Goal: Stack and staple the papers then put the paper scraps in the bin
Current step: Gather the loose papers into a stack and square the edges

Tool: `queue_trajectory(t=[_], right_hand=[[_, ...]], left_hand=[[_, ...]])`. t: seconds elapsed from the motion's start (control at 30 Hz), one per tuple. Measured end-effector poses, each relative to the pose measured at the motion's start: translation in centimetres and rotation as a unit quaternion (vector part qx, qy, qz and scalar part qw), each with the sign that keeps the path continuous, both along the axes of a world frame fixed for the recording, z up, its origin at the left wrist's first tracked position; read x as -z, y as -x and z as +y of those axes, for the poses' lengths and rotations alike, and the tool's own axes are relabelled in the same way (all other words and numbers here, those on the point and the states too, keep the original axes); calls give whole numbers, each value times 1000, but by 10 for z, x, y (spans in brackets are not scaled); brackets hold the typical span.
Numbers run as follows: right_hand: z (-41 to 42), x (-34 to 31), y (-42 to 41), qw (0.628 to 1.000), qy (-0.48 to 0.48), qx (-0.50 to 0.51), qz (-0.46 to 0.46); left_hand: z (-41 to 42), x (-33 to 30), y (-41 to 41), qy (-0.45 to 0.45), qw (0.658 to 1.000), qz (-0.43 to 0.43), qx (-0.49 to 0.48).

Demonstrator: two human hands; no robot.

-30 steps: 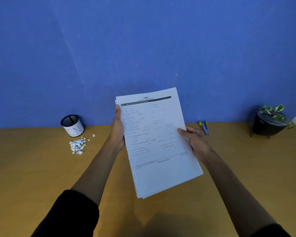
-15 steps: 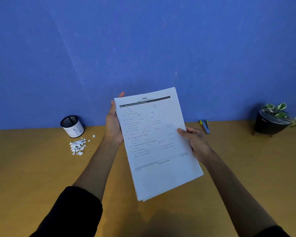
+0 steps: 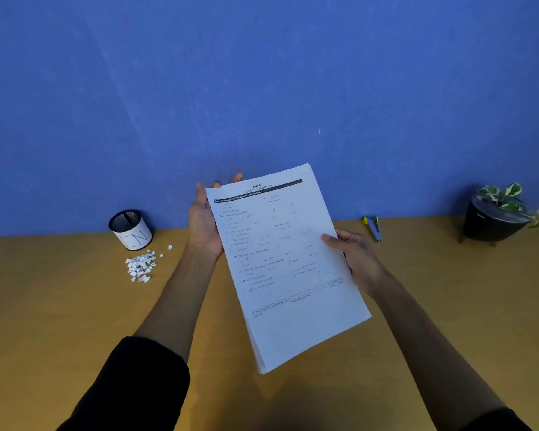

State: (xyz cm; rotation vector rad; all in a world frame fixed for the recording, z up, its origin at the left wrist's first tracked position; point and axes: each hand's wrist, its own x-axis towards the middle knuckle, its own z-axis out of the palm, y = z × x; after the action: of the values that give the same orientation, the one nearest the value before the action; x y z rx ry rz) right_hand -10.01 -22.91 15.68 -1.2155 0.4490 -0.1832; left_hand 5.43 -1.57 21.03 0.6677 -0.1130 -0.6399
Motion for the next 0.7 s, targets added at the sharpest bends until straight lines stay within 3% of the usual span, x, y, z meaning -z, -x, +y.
queue_trajectory(t=[0.13, 0.3, 0.53, 0.7], right_hand=[[1, 1, -2, 1000, 10, 9, -5], [1, 4, -3, 1000, 12, 18, -10], [-4, 6, -3, 999, 10, 34, -12], [-7, 11, -4, 999, 17, 40, -7]], left_hand=[[2, -2, 3, -9, 1000, 2, -10], [2, 2, 23, -109, 991, -81, -9], [-1, 27, 33, -275, 942, -162, -101], [-7, 35, 31, -324, 917, -189, -133]])
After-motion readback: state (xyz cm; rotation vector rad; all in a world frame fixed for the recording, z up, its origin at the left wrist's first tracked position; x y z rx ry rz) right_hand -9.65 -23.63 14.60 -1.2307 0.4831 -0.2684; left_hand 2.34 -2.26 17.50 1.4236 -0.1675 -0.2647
